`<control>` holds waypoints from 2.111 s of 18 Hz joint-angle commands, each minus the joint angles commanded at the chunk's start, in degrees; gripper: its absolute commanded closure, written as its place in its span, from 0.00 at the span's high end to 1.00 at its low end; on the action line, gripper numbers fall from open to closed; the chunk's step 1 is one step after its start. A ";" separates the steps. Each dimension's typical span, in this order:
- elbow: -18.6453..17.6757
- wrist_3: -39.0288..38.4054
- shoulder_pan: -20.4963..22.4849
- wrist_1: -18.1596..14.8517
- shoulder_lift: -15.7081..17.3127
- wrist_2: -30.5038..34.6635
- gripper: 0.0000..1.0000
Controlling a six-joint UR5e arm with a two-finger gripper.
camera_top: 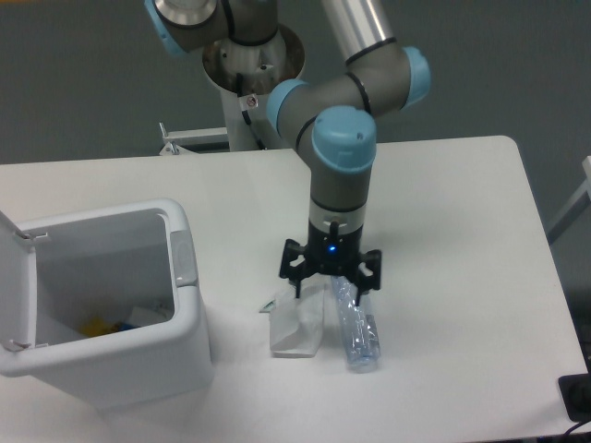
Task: Place the trash in the trash can
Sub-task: 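Close the gripper on the white tissue and lift it, then carry the tissue over the trash bin and open the gripper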
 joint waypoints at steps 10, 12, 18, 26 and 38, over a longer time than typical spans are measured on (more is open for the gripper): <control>0.70 -0.43 -2.37 2.81 -4.75 0.09 0.69; 0.61 -0.43 -2.47 2.73 -4.92 0.35 0.50; 0.70 -0.52 -2.64 2.81 -4.92 0.09 0.02; 8.59 -6.65 -1.15 2.73 -2.38 -7.98 0.00; 26.99 -35.49 0.01 2.37 9.21 -22.32 0.00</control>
